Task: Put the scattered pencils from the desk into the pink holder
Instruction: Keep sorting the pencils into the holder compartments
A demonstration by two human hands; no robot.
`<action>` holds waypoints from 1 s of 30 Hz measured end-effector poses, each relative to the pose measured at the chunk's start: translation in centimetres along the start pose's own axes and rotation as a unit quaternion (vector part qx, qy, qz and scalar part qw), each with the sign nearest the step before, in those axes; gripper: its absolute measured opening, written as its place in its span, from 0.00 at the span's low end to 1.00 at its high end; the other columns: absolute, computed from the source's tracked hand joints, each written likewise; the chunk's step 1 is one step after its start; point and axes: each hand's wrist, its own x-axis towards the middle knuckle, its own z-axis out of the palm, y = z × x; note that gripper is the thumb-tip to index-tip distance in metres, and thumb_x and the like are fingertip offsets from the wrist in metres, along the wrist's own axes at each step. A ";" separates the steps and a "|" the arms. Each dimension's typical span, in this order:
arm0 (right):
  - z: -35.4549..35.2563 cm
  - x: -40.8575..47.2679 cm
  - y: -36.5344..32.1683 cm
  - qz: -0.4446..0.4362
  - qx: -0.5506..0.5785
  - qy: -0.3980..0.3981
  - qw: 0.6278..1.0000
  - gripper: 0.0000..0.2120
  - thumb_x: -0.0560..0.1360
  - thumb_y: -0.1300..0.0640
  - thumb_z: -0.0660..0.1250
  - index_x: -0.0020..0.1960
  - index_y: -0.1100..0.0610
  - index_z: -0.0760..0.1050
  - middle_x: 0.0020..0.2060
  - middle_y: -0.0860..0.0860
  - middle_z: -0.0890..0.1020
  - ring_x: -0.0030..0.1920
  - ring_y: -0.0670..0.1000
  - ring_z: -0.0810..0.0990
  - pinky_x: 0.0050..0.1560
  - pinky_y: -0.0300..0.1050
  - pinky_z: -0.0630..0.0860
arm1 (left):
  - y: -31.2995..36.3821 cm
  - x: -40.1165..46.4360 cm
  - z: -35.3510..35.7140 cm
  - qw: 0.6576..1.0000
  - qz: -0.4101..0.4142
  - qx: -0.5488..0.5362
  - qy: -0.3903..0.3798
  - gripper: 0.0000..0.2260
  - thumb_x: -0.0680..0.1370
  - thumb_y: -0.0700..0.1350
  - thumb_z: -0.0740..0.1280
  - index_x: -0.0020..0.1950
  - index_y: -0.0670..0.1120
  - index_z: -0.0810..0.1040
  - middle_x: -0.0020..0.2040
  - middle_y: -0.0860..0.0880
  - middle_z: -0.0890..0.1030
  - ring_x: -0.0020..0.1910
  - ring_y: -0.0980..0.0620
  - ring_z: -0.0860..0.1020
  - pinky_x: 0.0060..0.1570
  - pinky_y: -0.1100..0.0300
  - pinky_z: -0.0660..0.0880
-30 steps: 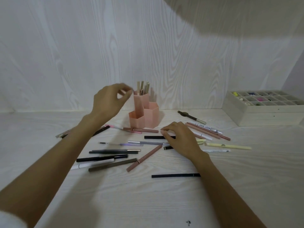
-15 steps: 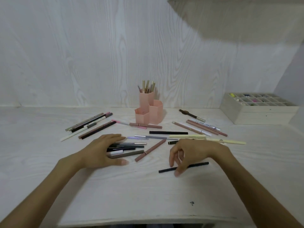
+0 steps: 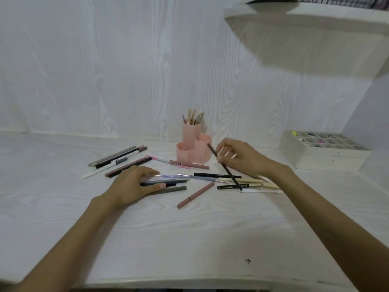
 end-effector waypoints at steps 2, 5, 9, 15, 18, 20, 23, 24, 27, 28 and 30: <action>-0.9 1.2 -0.5 -0.007 0.051 0.096 0.994 0.13 0.77 0.59 0.65 0.60 0.51 0.68 0.42 0.49 0.81 0.41 0.47 0.81 0.47 0.44 0.76 | 0.0 0.1 0.4 1.000 0.001 -0.016 0.022 0.28 0.68 0.73 0.58 0.56 0.58 0.80 0.56 0.64 0.79 0.57 0.62 0.75 0.54 0.61 0.73; -1.5 3.4 -0.8 -0.013 0.118 0.260 0.958 0.20 0.78 0.60 0.63 0.67 0.52 0.63 0.43 0.53 0.82 0.42 0.52 0.82 0.47 0.44 0.79 | -0.3 0.0 0.9 0.998 0.015 0.001 0.067 0.22 0.75 0.68 0.55 0.53 0.58 0.81 0.53 0.62 0.81 0.55 0.59 0.76 0.52 0.56 0.75; -0.1 6.7 -1.1 -0.013 0.144 0.407 0.902 0.21 0.77 0.60 0.63 0.68 0.51 0.62 0.42 0.54 0.82 0.40 0.51 0.82 0.47 0.47 0.80 | -0.3 -0.1 1.0 0.993 0.030 0.041 0.111 0.17 0.79 0.60 0.56 0.54 0.56 0.81 0.54 0.58 0.82 0.54 0.54 0.76 0.47 0.58 0.72; 3.1 10.2 0.2 0.059 0.054 0.458 0.885 0.19 0.78 0.59 0.62 0.67 0.50 0.62 0.45 0.53 0.83 0.42 0.52 0.82 0.40 0.42 0.72 | -0.2 0.0 1.2 0.990 0.008 0.060 0.125 0.12 0.79 0.55 0.61 0.57 0.55 0.81 0.55 0.57 0.82 0.55 0.54 0.76 0.47 0.60 0.69; 4.8 10.5 1.2 0.085 0.016 0.429 0.899 0.19 0.77 0.59 0.64 0.66 0.51 0.64 0.45 0.53 0.84 0.43 0.53 0.82 0.40 0.42 0.70 | -0.3 0.1 1.3 0.991 -0.008 0.040 0.124 0.11 0.78 0.52 0.62 0.57 0.54 0.80 0.56 0.57 0.81 0.57 0.54 0.75 0.49 0.60 0.69; 5.6 10.5 1.6 0.087 0.003 0.418 0.904 0.20 0.76 0.57 0.65 0.66 0.51 0.65 0.45 0.52 0.85 0.44 0.53 0.82 0.40 0.42 0.70 | -0.1 0.1 1.3 0.992 -0.013 0.031 0.122 0.11 0.78 0.50 0.63 0.57 0.54 0.81 0.56 0.57 0.81 0.57 0.54 0.75 0.48 0.60 0.69; 6.5 10.6 2.0 0.092 -0.022 0.394 0.914 0.20 0.77 0.55 0.64 0.67 0.49 0.66 0.47 0.51 0.85 0.46 0.53 0.82 0.41 0.42 0.70 | -0.1 0.0 1.2 0.992 -0.019 0.019 0.121 0.11 0.79 0.48 0.62 0.58 0.55 0.80 0.57 0.57 0.80 0.58 0.55 0.75 0.50 0.59 0.70; 6.8 10.6 2.2 0.093 -0.032 0.380 0.920 0.20 0.77 0.54 0.63 0.69 0.49 0.65 0.49 0.51 0.84 0.47 0.54 0.82 0.42 0.42 0.70 | -0.1 -0.1 1.1 0.991 -0.023 0.008 0.128 0.11 0.79 0.47 0.61 0.59 0.54 0.79 0.58 0.56 0.80 0.58 0.54 0.75 0.51 0.59 0.71; 6.9 10.5 2.7 0.084 -0.059 0.349 0.931 0.22 0.80 0.54 0.57 0.73 0.48 0.61 0.56 0.50 0.81 0.55 0.54 0.77 0.45 0.43 0.69 | 0.1 -0.1 0.6 0.978 -0.053 -0.071 0.187 0.13 0.80 0.43 0.60 0.60 0.54 0.79 0.58 0.55 0.80 0.59 0.54 0.75 0.52 0.59 0.71; 6.8 10.4 3.0 0.077 -0.064 0.331 0.938 0.22 0.80 0.54 0.55 0.74 0.47 0.58 0.59 0.50 0.79 0.59 0.55 0.75 0.48 0.46 0.70 | 0.1 0.0 0.4 0.971 -0.066 -0.097 0.208 0.13 0.80 0.42 0.59 0.59 0.54 0.79 0.58 0.56 0.80 0.59 0.55 0.75 0.52 0.59 0.71; 6.4 10.1 3.5 0.070 -0.063 0.265 0.960 0.24 0.81 0.53 0.52 0.75 0.45 0.50 0.66 0.51 0.74 0.64 0.56 0.70 0.58 0.52 0.69 | -0.1 0.1 0.0 0.959 -0.095 -0.116 0.239 0.14 0.80 0.41 0.58 0.58 0.56 0.79 0.57 0.58 0.81 0.58 0.55 0.75 0.51 0.59 0.70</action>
